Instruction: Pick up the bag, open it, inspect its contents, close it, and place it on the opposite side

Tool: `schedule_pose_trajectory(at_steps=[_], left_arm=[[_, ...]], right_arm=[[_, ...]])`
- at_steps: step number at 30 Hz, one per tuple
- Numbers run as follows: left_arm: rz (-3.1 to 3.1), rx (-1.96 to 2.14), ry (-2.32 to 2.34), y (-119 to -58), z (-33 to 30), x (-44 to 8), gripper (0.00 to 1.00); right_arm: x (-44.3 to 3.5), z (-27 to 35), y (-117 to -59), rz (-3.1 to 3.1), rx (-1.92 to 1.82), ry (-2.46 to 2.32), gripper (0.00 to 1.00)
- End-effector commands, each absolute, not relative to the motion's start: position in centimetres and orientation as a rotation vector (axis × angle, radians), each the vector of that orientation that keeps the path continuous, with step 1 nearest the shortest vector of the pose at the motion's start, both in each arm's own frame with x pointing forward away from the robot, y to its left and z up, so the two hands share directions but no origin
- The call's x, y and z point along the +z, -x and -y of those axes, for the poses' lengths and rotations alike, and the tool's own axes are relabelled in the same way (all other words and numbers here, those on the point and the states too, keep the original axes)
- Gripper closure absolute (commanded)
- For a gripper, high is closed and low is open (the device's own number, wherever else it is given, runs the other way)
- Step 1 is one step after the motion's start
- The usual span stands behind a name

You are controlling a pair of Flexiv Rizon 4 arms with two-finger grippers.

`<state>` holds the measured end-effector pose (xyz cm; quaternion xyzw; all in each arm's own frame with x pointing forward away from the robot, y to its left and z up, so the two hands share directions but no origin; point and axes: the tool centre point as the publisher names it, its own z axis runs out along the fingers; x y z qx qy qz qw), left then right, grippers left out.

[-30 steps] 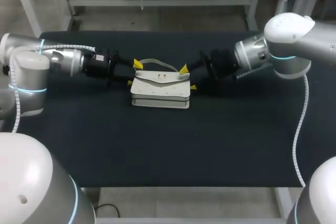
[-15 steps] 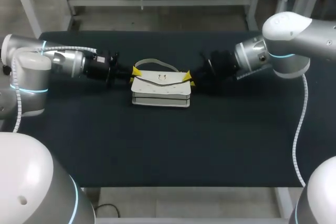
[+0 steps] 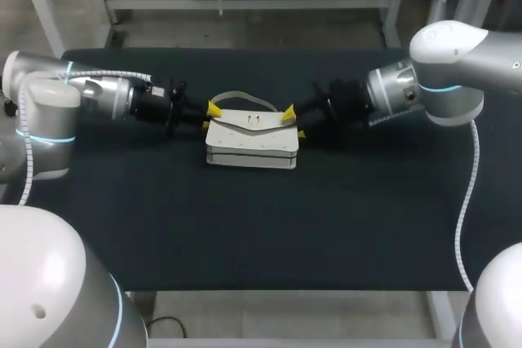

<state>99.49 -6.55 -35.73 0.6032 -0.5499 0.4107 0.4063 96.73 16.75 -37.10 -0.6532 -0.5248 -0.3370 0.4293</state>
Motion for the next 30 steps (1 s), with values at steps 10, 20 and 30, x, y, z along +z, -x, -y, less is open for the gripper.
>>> schedule_pose_trajectory(at_steps=[10,20,30], left_arm=[[1.377,1.024,-1.516,-99.3,6.8,-36.7,1.0],[1.425,1.078,-1.508,-97.7,6.1,-34.1,0.0],[1.434,1.123,-1.506,-96.0,4.3,-32.5,0.0]], right_arm=[[-37.6,-17.0,-96.3,1.308,-0.841,1.63,1.0],[-36.1,-15.8,-95.4,1.33,-0.865,1.64,0.0],[-34.6,-14.5,-93.3,1.349,-0.919,1.591,0.2]])
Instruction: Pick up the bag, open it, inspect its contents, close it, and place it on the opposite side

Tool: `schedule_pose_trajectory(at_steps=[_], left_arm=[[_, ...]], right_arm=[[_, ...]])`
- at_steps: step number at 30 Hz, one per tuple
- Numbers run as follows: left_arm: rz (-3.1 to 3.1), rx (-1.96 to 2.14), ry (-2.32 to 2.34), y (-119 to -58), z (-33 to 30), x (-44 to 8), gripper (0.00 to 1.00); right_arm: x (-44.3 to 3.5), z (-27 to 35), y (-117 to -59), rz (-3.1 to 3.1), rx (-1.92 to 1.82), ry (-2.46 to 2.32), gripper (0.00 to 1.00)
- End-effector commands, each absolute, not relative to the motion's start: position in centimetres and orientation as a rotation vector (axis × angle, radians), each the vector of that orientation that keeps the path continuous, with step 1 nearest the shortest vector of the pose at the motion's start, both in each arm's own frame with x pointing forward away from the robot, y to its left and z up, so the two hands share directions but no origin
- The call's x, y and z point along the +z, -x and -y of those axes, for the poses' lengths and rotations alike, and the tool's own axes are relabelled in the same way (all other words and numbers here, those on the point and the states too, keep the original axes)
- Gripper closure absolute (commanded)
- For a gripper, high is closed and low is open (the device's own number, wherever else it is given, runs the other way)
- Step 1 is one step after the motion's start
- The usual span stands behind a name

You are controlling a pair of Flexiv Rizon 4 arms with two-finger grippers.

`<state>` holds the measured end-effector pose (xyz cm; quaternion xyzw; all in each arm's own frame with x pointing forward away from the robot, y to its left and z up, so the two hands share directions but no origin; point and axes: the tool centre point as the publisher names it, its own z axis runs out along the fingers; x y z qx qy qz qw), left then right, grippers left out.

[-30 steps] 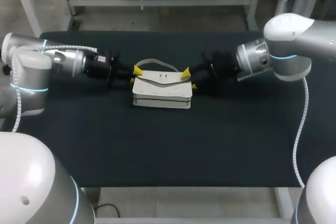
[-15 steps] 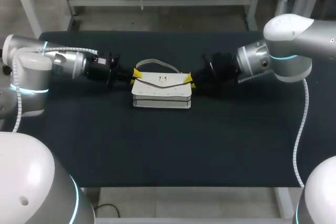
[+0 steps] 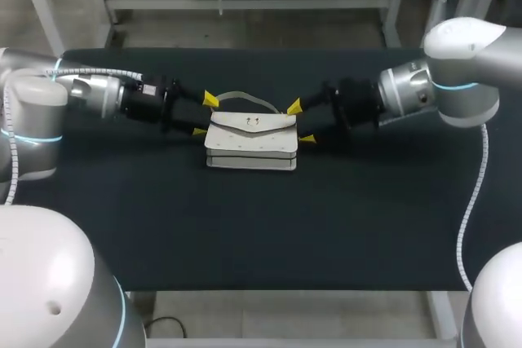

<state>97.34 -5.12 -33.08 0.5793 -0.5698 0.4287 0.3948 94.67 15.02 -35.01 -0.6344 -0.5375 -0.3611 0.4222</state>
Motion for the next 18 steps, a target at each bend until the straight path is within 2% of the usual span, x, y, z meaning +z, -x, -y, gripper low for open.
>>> schedule_pose_trajectory(at_steps=[1,4,6,12,18], left_arm=[[1.433,1.127,-1.524,-95.9,4.0,-32.5,0.0],[1.428,1.13,-1.558,-95.6,3.3,-32.4,0.0],[1.424,1.13,-1.574,-95.5,2.9,-32.5,0.0],[1.417,1.133,-1.605,-95.0,2.0,-32.3,0.0],[1.417,1.139,-1.626,-94.6,1.4,-32.1,0.0]], right_arm=[[-34.6,-14.6,-93.2,1.354,-0.913,1.585,0.27],[-34.9,-15.0,-92.7,1.364,-0.892,1.572,0.51],[-35.3,-15.4,-92.6,1.368,-0.878,1.565,0.61],[-36.2,-16.3,-92.7,1.371,-0.837,1.556,0.71],[-37.1,-16.4,-92.9,1.353,-0.807,1.567,0.73]])
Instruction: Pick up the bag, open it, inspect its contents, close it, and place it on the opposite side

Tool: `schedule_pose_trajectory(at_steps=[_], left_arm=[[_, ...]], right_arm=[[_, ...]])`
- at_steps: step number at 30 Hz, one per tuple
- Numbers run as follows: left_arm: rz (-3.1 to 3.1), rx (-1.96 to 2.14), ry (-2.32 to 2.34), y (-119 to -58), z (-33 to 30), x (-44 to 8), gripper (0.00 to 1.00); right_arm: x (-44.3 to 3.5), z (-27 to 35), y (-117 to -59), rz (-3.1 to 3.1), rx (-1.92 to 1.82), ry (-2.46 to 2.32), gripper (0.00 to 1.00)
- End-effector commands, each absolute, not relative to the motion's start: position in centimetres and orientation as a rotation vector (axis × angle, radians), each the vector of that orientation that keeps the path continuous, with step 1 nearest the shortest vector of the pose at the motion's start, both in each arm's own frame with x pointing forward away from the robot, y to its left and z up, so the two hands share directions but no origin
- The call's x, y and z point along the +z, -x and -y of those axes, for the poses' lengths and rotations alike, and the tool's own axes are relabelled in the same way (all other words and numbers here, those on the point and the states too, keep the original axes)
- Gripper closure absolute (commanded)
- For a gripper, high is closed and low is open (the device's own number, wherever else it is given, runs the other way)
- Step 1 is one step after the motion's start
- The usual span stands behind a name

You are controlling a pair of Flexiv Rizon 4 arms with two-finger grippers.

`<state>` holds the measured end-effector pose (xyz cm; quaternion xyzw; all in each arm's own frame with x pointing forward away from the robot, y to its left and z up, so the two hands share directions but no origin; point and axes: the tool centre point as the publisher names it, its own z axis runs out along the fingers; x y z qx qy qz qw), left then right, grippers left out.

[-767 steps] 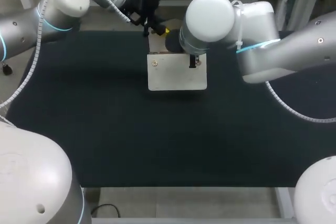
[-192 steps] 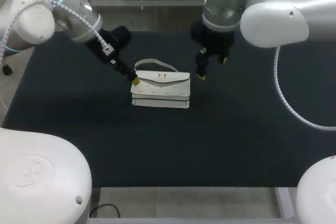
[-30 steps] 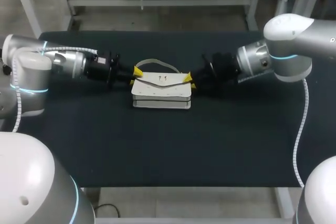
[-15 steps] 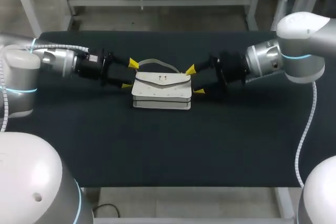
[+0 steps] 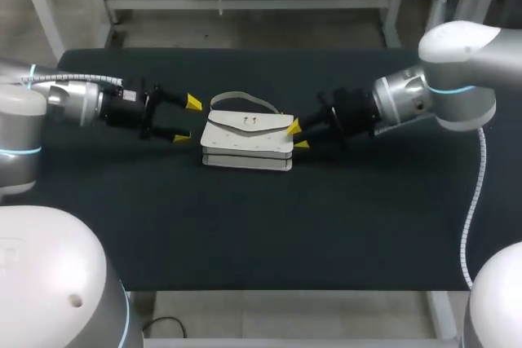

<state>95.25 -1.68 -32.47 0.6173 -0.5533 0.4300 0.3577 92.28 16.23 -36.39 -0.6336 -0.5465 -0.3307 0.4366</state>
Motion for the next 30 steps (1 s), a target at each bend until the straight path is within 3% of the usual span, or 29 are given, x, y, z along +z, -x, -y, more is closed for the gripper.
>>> schedule_pose_trajectory(at_steps=[1,8,12,30], left_arm=[[1.416,1.139,-1.627,-94.6,1.3,-32.1,0.0],[1.416,1.135,-1.654,-94.7,0.6,-32.0,0.0],[1.429,1.114,-1.668,-95.0,-0.2,-32.0,0.0],[1.665,0.933,-1.61,-96.1,-3.8,-30.7,0.0]], right_arm=[[-37.2,-16.4,-93.0,1.35,-0.803,1.57,0.73],[-37.5,-16.4,-93.4,1.338,-0.797,1.575,0.8],[-37.4,-16.5,-93.6,1.34,-0.797,1.574,1.0],[-36.0,-10.5,-94.9,1.371,-0.784,1.616,1.0]])
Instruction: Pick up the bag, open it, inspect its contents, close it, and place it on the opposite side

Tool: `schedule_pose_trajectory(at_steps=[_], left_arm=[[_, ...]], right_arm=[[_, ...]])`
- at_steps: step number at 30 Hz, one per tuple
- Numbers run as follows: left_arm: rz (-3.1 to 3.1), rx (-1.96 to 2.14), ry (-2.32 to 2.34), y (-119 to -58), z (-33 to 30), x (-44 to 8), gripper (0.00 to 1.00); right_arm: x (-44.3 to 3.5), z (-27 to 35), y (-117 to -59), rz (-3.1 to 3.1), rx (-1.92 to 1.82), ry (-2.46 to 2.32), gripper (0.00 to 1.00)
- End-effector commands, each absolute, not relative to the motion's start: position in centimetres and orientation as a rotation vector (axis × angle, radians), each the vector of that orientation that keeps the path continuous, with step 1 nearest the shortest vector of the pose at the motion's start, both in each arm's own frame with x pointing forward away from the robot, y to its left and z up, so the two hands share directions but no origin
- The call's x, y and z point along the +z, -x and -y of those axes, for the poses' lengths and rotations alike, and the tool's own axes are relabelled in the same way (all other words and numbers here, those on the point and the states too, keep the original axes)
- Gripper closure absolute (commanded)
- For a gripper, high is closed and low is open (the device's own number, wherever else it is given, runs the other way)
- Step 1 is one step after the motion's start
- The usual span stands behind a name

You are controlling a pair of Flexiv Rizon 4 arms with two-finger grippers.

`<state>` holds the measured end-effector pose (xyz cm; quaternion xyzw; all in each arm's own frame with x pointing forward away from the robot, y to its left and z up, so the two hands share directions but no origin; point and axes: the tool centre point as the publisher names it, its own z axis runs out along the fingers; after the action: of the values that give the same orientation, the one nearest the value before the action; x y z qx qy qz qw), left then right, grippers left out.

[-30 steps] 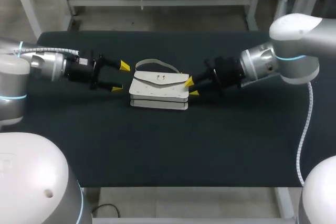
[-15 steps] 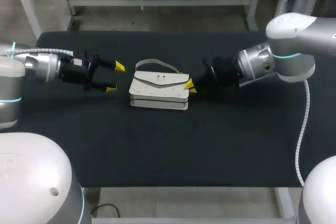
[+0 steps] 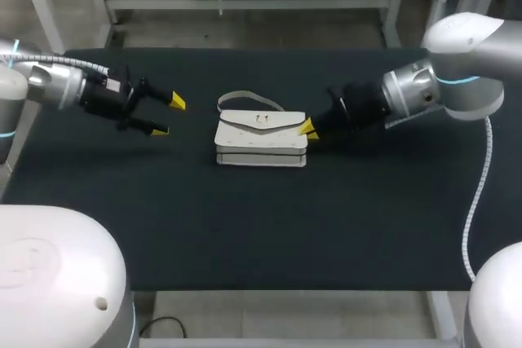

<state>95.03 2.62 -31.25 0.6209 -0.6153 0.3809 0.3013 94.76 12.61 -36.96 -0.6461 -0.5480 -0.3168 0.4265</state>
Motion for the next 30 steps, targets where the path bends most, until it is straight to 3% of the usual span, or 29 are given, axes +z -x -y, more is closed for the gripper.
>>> schedule_pose_trajectory(at_steps=[1,25,30], left_arm=[[1.688,0.914,-1.589,-96.1,-3.9,-30.7,0.0],[1.752,0.802,-1.674,-96.8,-5.7,-30.2,0.0],[1.85,0.787,-1.673,-97.3,-7.9,-29.2,0.0]], right_arm=[[-36.0,-9.8,-95.1,1.379,-0.775,1.599,1.0],[-36.0,-8.0,-95.6,1.431,-0.745,1.535,1.0],[-36.6,-3.5,-97.8,1.474,-0.75,1.565,1.0]])
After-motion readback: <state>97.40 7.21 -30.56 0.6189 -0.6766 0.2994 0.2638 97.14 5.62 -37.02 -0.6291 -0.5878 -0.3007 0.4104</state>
